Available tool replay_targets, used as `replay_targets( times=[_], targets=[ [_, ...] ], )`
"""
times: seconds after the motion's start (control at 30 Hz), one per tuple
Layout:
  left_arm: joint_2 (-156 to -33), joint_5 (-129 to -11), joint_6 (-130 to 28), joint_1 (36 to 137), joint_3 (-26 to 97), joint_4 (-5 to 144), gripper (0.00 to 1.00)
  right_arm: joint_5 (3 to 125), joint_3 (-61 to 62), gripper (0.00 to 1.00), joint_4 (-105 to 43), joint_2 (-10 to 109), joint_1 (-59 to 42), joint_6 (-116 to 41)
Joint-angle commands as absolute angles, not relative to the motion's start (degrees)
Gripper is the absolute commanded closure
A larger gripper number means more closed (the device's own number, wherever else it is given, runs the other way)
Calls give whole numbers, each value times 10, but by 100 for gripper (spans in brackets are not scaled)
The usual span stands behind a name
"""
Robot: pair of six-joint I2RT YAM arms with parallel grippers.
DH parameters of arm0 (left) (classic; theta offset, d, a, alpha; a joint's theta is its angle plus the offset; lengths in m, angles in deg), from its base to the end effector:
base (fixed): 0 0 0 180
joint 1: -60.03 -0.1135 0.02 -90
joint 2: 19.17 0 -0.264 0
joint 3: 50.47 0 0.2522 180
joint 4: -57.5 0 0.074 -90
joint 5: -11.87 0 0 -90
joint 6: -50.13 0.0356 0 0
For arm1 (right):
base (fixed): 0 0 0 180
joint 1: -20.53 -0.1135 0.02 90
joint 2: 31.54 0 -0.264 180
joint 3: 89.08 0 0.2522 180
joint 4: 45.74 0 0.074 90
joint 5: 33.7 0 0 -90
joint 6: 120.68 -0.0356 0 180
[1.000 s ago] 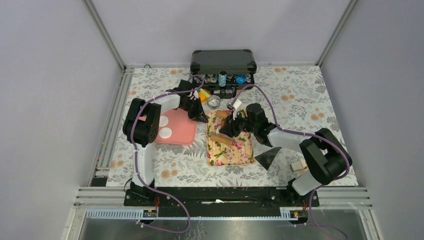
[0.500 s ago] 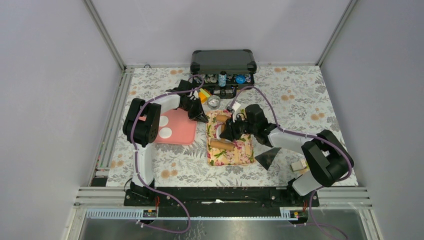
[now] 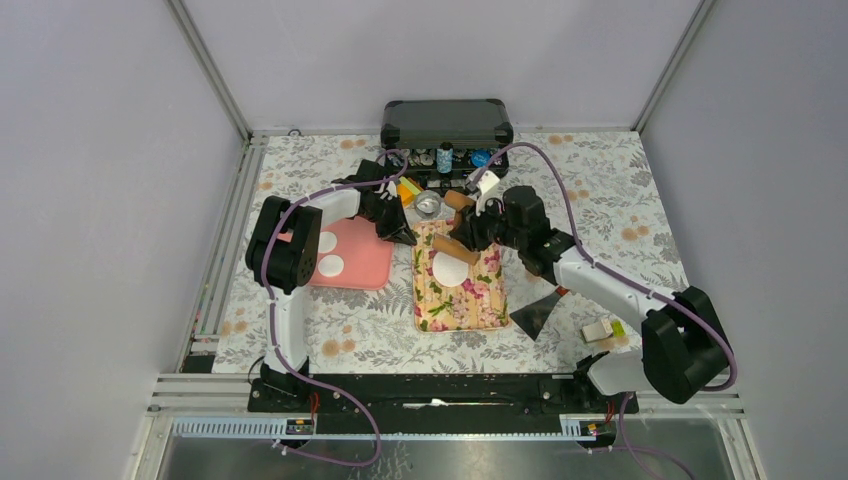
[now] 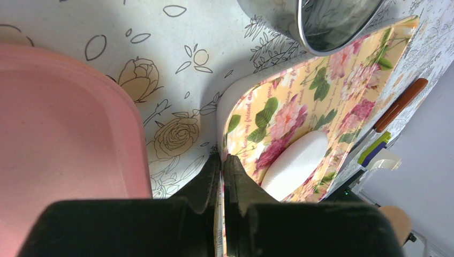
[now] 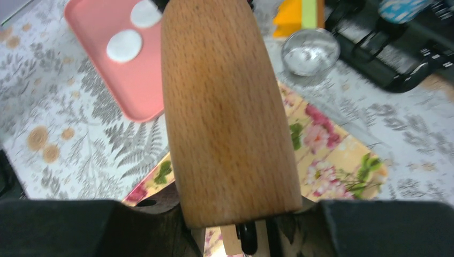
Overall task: Roll out the dumpling wrappers from the dough
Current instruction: Flatten out the dough on the work surface.
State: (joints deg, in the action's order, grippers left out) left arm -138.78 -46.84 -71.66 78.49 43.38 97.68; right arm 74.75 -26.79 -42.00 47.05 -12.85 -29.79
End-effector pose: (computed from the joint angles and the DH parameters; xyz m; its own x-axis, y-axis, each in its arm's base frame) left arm 0.3927 -0.1506 0.1381 -0.9846 -0.1459 -0.0967 -0.0556 0.7843 -0.6179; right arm 0.2536 0.1806 0.2646 -0.2742 -0.1983 -0.9410 -0.7745 0.6255 0.0938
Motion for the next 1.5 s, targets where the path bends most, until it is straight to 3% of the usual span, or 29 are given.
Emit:
replay_targets(
  times=[0.0,0.1,0.3,0.97,1.47],
  targets=[
    [-1363,-480,-717,781,429,965,100,679,-255,100,-502,473,-118,-300],
    [-1363,-482,-715,782,429,964,100,653,-283,100,-579,511,-115,-319],
    [-1365,-478,-712,782,430,964,100,725,-348,100,-701,570,-115,-352],
    [-1373,-475,-700,779,446,980,100,773,-348,100,-467,602,-134,-267],
    [-1381,-481,-680,779,464,1000,100,855,-377,100,-468,600,-143,-249]
  ],
)
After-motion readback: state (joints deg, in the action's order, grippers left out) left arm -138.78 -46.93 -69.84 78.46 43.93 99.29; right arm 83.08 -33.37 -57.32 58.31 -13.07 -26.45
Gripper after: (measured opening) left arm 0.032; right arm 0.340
